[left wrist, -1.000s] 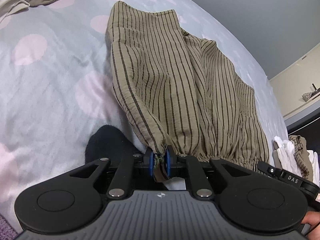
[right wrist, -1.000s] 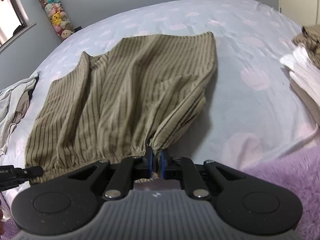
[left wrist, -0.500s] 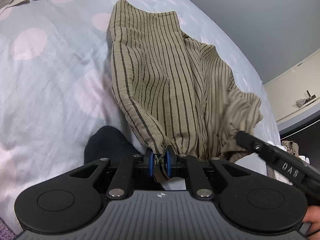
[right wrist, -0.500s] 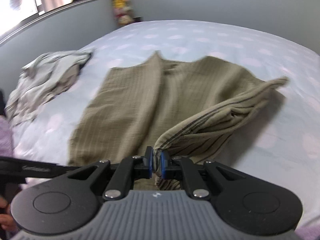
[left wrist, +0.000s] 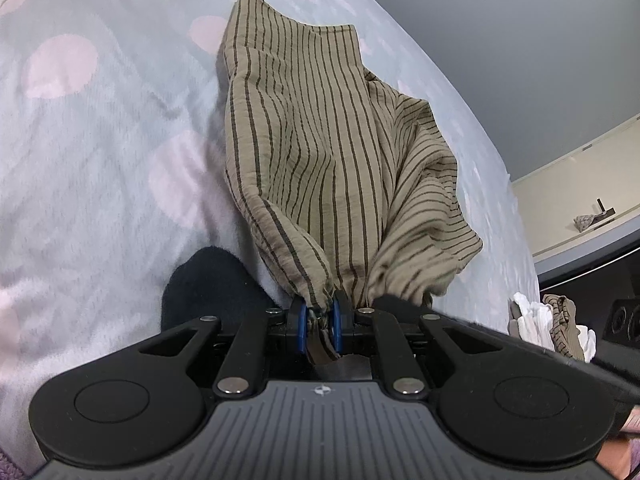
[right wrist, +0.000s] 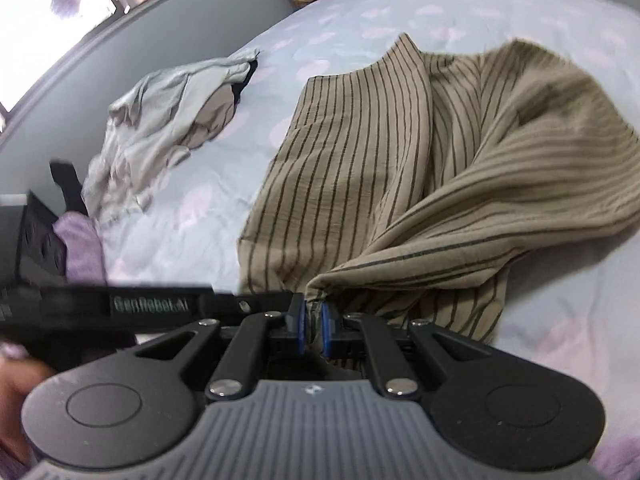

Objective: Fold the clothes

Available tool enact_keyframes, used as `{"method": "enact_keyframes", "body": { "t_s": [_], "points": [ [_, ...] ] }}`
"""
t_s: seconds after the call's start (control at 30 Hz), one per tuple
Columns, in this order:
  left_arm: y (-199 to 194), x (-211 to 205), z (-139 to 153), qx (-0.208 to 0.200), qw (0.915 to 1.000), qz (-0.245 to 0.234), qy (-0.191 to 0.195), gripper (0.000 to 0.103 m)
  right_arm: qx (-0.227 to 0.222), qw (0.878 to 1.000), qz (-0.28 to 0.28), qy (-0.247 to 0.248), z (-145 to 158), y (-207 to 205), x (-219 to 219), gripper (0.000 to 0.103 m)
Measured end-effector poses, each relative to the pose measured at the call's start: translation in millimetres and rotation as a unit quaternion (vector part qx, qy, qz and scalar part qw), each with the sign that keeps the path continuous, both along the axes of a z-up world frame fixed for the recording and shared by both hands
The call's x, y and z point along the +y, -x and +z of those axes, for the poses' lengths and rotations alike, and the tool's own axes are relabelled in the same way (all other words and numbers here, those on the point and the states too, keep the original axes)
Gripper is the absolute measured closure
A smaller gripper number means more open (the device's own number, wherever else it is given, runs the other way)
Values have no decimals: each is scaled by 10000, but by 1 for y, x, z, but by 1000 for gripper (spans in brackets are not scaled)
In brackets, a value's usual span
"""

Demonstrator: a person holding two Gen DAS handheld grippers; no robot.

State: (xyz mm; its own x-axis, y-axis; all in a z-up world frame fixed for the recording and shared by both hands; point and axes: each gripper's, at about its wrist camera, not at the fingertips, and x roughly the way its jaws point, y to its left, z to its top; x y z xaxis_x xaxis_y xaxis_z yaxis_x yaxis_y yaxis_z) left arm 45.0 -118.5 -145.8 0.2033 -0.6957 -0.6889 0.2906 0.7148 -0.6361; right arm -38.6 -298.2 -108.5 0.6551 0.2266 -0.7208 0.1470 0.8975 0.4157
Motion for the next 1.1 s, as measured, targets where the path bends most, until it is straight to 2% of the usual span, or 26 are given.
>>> {"method": "enact_keyframes", "body": {
  "t_s": [0.13,0.33,0.43,0.6,0.7,0.77,0.8,0.93,1.03,1.1],
  "points": [
    [0,2,-1,66,10000,41,34,93,-37,9990,-86,-446,2,-12,4,94],
    [-1,5,1,64,9999,120,89,93,164,9963,-240,-808,-11,-21,2,94],
    [-2,7,3,57,9998,160,116,90,201,9940,-335,-1018,-15,-19,-3,93],
    [-2,10,5,44,9996,226,161,85,188,9876,-546,-1458,-22,-13,-14,79],
    [-3,12,6,37,9995,265,187,75,101,9868,-563,-1516,-20,-8,-16,71],
    [-2,13,9,-28,9993,296,227,61,-7,9858,-585,-1577,-17,-3,-19,66],
    [-2,14,10,-74,9992,308,260,58,-58,9854,-630,-1582,-16,1,-21,63],
    [-1,14,15,-146,9989,249,379,51,-207,9820,-890,-1654,-13,15,-31,63],
    [3,7,19,-285,9993,64,232,46,-295,9814,-1082,-1557,-11,28,-37,66],
    [6,1,21,-407,9991,-99,14,46,-284,9839,-1192,-1298,-10,35,-41,73]
  ]
}}
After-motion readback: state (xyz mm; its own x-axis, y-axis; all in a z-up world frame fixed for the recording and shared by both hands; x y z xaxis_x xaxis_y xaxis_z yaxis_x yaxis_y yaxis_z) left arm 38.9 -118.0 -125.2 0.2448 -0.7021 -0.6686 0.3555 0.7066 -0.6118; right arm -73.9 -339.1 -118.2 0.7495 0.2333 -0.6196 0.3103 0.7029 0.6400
